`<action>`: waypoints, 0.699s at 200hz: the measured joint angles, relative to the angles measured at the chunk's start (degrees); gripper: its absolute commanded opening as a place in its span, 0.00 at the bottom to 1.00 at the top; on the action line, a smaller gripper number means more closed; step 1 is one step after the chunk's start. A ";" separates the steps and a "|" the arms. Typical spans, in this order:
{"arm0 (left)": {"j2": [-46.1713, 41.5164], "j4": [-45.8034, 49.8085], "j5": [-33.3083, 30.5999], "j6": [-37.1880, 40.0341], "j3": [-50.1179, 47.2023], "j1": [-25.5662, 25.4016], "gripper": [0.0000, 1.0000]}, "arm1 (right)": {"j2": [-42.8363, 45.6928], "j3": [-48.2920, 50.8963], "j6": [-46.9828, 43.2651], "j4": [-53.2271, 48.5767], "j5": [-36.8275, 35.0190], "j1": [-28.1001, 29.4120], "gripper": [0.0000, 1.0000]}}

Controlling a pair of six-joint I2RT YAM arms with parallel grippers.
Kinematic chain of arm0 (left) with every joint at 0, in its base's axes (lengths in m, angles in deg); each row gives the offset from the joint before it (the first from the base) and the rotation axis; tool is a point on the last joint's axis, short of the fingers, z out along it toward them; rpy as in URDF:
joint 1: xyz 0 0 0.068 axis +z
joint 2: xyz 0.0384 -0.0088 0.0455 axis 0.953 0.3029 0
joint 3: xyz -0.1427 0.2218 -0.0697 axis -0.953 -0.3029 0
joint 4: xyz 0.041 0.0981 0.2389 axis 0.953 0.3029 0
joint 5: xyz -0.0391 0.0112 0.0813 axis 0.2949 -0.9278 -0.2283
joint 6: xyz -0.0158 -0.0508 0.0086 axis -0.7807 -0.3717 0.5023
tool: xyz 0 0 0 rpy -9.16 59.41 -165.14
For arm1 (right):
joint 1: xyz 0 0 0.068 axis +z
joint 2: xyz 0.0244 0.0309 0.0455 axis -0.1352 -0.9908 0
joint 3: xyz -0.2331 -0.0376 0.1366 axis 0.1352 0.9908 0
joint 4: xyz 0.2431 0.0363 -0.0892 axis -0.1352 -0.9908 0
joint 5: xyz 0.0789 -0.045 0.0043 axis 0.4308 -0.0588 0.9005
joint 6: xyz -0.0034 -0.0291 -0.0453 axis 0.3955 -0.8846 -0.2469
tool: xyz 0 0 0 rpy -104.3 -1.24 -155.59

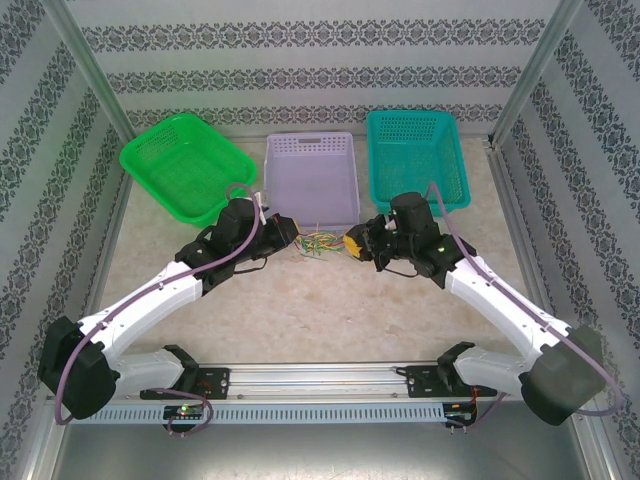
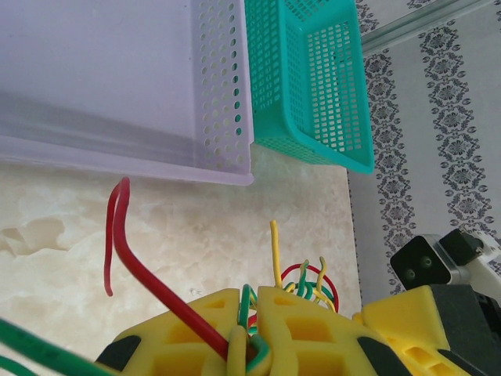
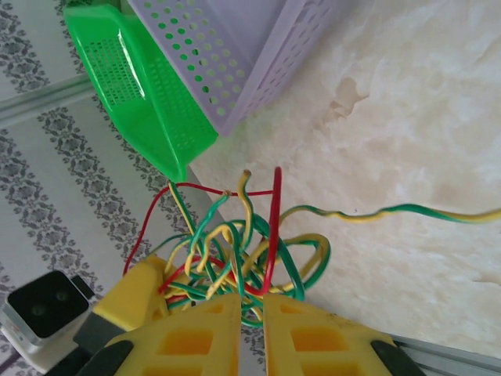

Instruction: Untangle the cables

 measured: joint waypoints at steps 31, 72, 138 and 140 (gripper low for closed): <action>0.00 -0.02 0.07 0.00 0.00 0.00 0.00 | -0.92 0.04 1.38 1.16 -0.26 0.46 0.16; 0.22 -0.24 0.44 -0.02 0.00 0.00 0.00 | -0.94 0.59 1.79 1.29 -0.39 0.96 0.17; 1.62 -0.74 1.29 -0.20 0.00 0.00 0.00 | -1.11 3.48 2.71 1.57 -1.20 1.51 0.17; 1.66 -0.81 1.29 -0.22 0.00 0.00 0.00 | -1.20 3.48 2.73 1.70 -1.22 1.46 0.17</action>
